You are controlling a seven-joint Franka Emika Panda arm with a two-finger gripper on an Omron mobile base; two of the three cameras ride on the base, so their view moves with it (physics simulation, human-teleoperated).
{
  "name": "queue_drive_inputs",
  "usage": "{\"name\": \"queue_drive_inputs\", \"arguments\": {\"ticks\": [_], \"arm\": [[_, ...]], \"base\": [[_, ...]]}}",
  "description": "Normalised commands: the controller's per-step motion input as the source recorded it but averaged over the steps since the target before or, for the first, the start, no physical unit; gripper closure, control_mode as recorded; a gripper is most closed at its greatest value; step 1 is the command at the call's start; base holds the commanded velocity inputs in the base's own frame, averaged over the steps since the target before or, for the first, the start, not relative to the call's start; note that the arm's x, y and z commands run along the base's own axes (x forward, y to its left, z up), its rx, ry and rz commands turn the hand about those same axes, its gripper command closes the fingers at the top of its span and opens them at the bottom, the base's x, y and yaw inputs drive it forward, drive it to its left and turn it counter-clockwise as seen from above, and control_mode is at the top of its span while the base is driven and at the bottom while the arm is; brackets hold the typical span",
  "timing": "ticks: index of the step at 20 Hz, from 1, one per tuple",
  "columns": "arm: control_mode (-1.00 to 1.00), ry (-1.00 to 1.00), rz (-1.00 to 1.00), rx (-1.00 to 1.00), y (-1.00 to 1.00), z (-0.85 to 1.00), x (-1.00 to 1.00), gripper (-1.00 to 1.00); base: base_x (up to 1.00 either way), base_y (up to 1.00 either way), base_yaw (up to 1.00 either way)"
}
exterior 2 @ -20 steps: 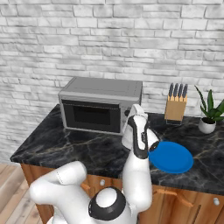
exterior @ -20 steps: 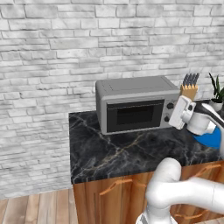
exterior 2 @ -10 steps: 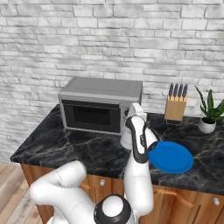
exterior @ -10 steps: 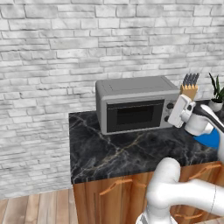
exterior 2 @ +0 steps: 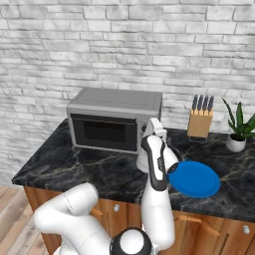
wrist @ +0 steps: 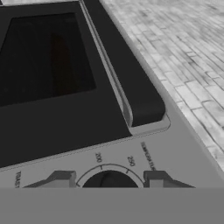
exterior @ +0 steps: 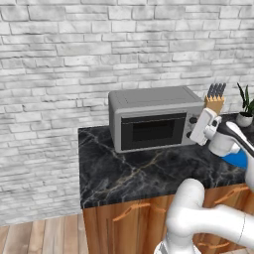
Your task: Pull the toaster oven rack outwards. Pick up the baguette from the plate and place it on the toaster oven rack. Close the toaster oven door fully and set the temperature to the lowest setting.
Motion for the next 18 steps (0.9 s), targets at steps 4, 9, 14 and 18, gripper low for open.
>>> {"name": "queue_drive_inputs", "arguments": {"ticks": [4, 9, 14, 18], "arm": [[-1.00, 0.00, 0.00, -0.06, -0.56, -0.31, 0.20, 1.00], [-1.00, 0.00, 0.00, -0.09, -0.60, -0.34, 0.25, 1.00], [-1.00, -0.05, 0.06, -0.13, -0.73, -0.44, 0.34, 1.00], [-1.00, -0.11, 0.21, -0.20, -0.73, -0.49, 0.35, 1.00]], "base": [[0.00, 0.00, 0.00], [0.00, 0.00, 0.00], [0.00, 0.00, 0.00], [0.00, 0.00, 0.00]]}}
